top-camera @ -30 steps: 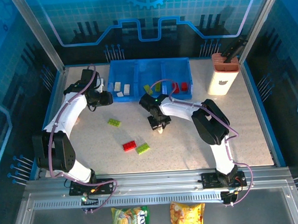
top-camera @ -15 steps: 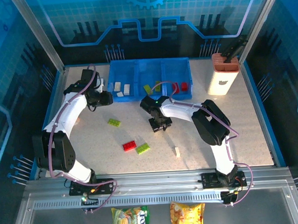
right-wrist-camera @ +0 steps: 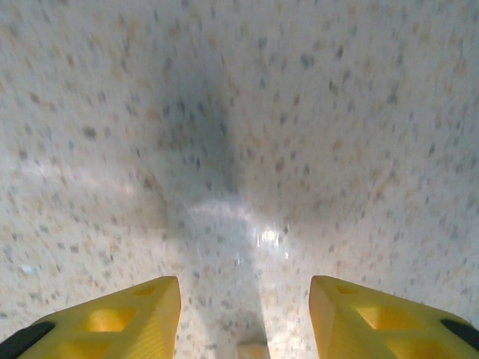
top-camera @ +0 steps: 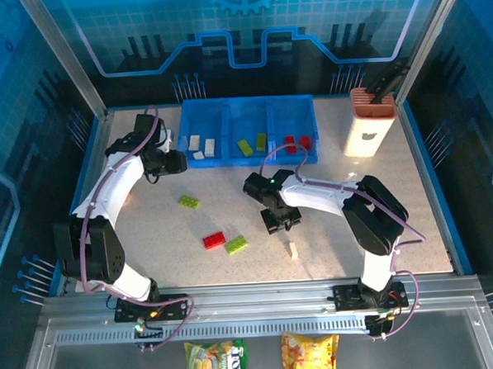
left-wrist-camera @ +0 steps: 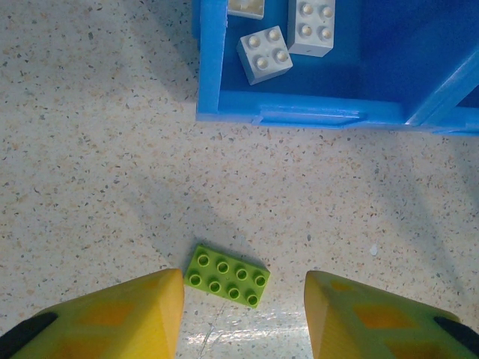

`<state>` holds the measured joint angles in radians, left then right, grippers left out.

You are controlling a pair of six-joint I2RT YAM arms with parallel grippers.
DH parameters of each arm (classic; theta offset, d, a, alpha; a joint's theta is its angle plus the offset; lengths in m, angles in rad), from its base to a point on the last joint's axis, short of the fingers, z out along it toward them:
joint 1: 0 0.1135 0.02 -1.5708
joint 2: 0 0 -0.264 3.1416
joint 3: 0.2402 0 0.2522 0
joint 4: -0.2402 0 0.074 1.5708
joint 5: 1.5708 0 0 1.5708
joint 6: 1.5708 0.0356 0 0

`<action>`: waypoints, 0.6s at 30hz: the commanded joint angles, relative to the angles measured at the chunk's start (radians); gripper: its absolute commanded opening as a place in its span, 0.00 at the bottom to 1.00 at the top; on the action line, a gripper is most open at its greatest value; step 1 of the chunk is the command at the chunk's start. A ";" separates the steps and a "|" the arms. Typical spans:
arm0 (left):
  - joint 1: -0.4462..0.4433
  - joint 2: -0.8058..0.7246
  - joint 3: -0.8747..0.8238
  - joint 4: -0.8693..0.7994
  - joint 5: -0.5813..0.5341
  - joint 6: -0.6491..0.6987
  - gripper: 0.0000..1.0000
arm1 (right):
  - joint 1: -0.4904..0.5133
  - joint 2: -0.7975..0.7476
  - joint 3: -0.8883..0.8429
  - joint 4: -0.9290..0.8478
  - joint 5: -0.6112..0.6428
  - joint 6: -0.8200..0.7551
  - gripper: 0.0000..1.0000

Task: Sort the legos into containers by color
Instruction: Pick up the lego from the bottom-center of the table.

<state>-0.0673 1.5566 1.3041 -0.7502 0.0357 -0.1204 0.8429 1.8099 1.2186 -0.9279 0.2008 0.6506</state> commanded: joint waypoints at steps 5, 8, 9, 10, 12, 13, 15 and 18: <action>0.011 -0.013 -0.010 0.000 0.029 0.018 0.47 | 0.078 -0.079 -0.091 -0.068 -0.008 0.137 0.49; 0.011 -0.011 -0.010 0.000 0.030 0.019 0.47 | 0.102 -0.091 -0.119 -0.068 -0.012 0.167 0.48; 0.011 -0.011 -0.010 0.000 0.030 0.018 0.47 | 0.106 -0.093 -0.129 -0.066 -0.015 0.175 0.48; 0.012 -0.011 -0.011 0.000 0.029 0.018 0.47 | 0.114 -0.093 -0.138 -0.063 -0.018 0.183 0.47; 0.012 -0.012 -0.010 0.000 0.029 0.018 0.47 | 0.124 -0.093 -0.152 -0.060 -0.023 0.195 0.46; 0.011 -0.010 -0.010 0.000 0.029 0.018 0.47 | 0.130 -0.094 -0.158 -0.060 -0.026 0.200 0.45; 0.011 -0.009 -0.009 -0.001 0.029 0.018 0.47 | 0.140 -0.093 -0.166 -0.059 -0.027 0.209 0.43; 0.011 -0.007 -0.010 -0.001 0.030 0.018 0.47 | 0.152 -0.092 -0.176 -0.059 -0.029 0.219 0.40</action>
<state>-0.0673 1.5566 1.3041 -0.7502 0.0429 -0.1204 0.9760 1.7386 1.0538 -0.9607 0.1814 0.8261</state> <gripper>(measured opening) 0.472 0.407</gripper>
